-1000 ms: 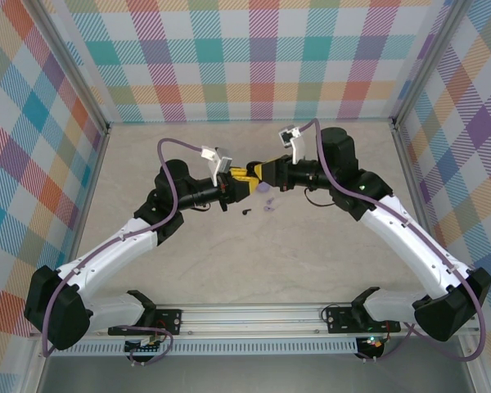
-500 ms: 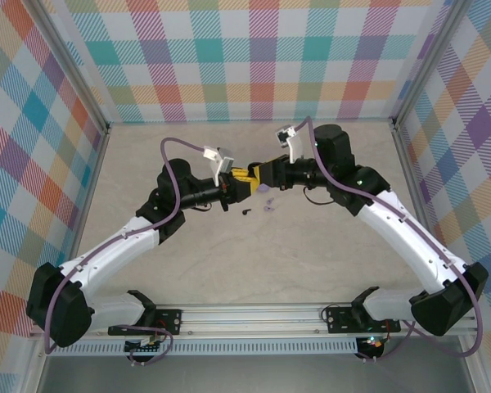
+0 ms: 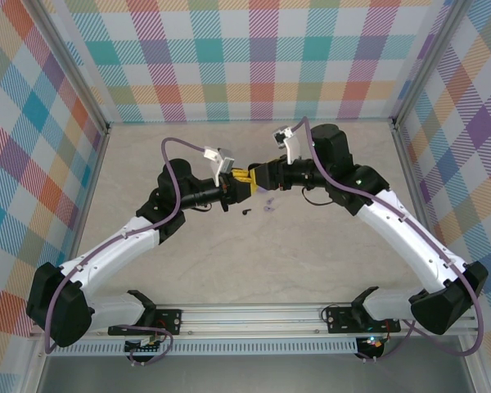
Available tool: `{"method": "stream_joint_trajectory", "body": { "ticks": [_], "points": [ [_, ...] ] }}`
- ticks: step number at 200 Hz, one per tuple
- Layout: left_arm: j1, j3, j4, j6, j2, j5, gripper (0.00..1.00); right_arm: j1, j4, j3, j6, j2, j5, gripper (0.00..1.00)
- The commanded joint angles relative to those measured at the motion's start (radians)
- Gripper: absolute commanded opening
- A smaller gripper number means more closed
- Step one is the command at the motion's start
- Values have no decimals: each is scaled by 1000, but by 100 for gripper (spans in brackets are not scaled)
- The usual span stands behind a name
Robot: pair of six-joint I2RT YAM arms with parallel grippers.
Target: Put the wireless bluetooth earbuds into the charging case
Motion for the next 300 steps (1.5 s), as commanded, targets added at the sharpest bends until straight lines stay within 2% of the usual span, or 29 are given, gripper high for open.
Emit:
{"method": "stream_joint_trajectory", "body": {
  "ticks": [1, 42, 158, 219, 241, 279, 300],
  "points": [
    [-14, 41, 24, 10, -3, 9, 11, 11, -28, 32, -18, -27, 3, 47],
    [-15, 41, 21, 11, -4, 12, 11, 10, -35, 40, -18, -45, 21, 51],
    [-15, 41, 14, 16, -12, 13, 11, 10, -34, 46, -10, -51, 33, 52],
    [-15, 46, -4, 28, -16, 12, 11, 10, -58, 37, 1, -102, 210, 50],
    [-14, 46, -5, 29, -17, 13, 11, 9, -89, 43, -8, -103, 242, 46],
    [-14, 51, -7, 31, -23, 13, 11, 9, -145, 61, -17, -74, 248, 22],
    [-14, 52, -6, 30, -22, 19, 11, 9, -148, 64, -19, -62, 212, 18]
  ]
}}
